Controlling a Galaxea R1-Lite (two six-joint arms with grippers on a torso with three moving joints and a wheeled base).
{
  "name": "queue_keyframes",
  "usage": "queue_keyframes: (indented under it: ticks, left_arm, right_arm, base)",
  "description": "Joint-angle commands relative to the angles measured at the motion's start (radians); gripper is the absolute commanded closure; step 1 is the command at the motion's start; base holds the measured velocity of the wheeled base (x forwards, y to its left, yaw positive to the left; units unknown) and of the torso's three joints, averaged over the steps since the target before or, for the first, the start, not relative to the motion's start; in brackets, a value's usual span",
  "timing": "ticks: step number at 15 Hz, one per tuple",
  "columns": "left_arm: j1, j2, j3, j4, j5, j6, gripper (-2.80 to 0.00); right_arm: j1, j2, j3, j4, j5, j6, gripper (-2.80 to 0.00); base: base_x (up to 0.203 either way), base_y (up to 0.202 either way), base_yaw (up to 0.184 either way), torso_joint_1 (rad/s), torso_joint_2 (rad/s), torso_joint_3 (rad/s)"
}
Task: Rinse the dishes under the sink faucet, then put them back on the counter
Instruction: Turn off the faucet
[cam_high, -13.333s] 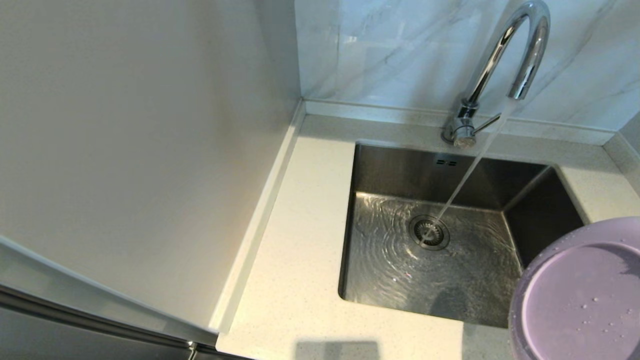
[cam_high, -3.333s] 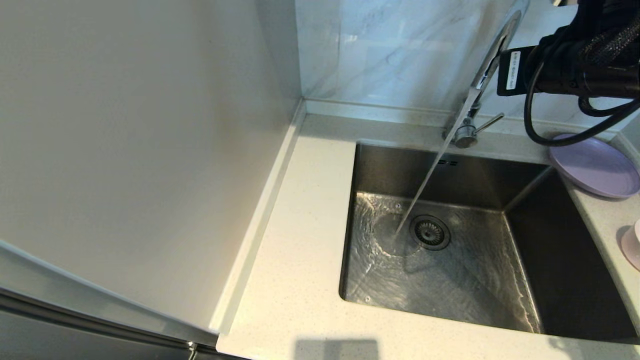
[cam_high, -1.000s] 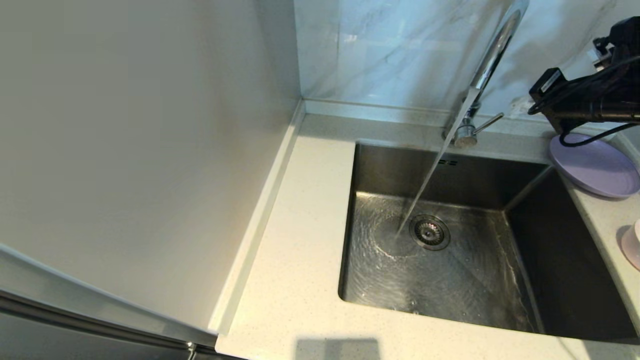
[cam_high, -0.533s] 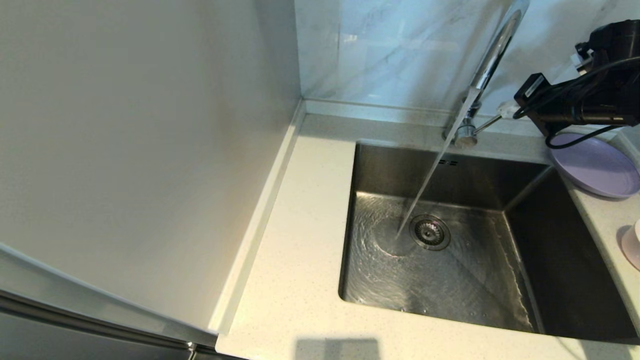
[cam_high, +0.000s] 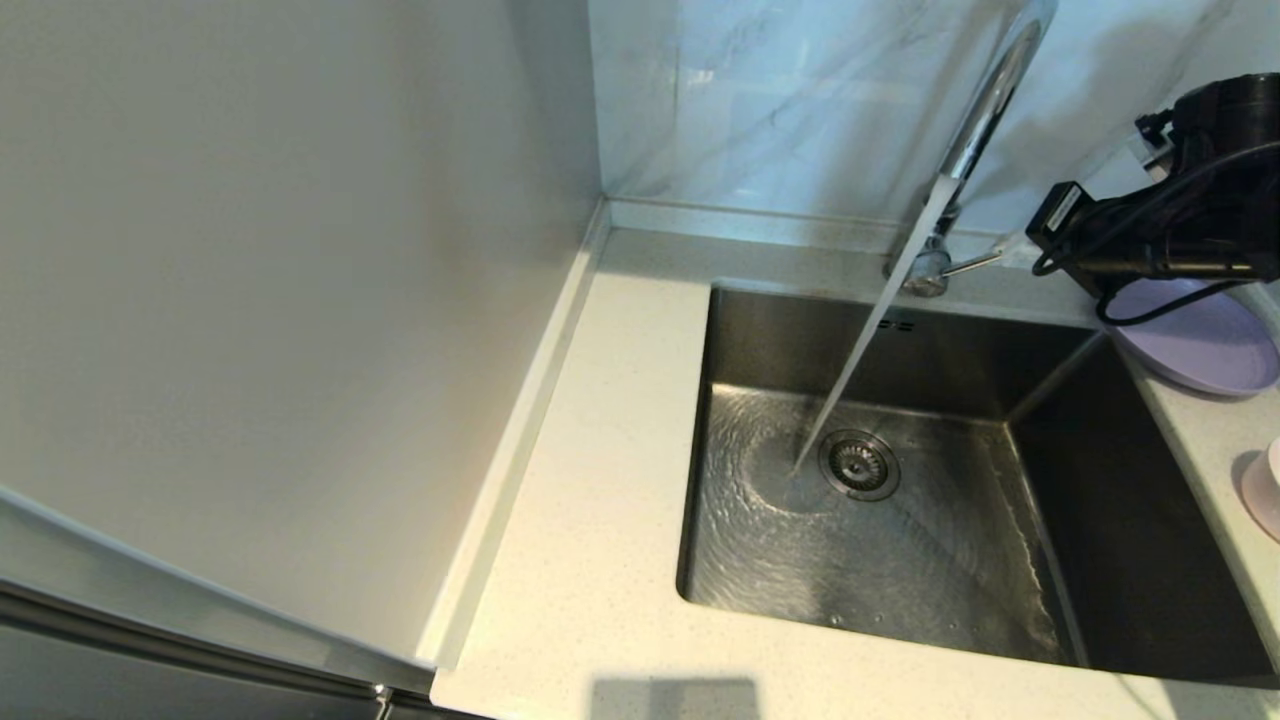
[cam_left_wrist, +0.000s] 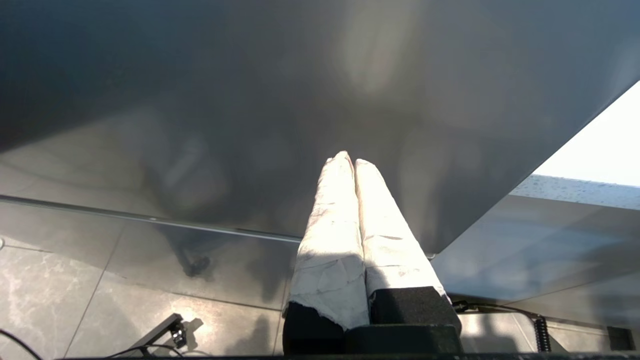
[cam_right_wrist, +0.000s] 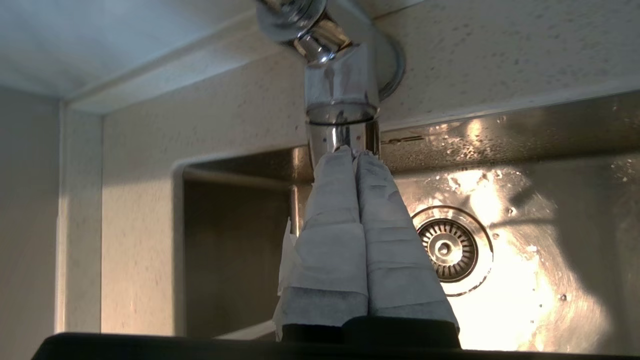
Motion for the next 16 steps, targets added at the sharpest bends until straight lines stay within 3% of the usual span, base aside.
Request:
queue_keyframes:
  ticks: [1,7,11,16]
  left_arm:
    - [0.0,0.0,0.0,0.0,0.0,-0.001,0.0]
    - [0.0,0.0,0.0,0.0,0.0,-0.001,0.0]
    - [0.0,0.0,0.0,0.0,0.0,-0.001,0.0]
    - [0.0,0.0,0.0,0.0,0.0,-0.001,0.0]
  right_arm:
    - [0.001,-0.021,0.058,0.012,0.066,-0.028,0.0]
    - [-0.003,-0.034,0.029,0.01,0.028,-0.025,0.0]
    - [-0.005,-0.049,0.02,0.007,-0.12,-0.025,0.0]
    - [-0.005,-0.06,0.032,0.01,-0.233,-0.029,0.0]
  base:
    - [0.0,0.0,0.0,0.0,0.0,0.0]
    - [0.0,0.0,0.0,0.0,0.0,0.0]
    - [0.0,0.0,0.0,0.0,0.0,0.0]
    - [0.0,0.0,0.0,0.0,0.0,0.0]
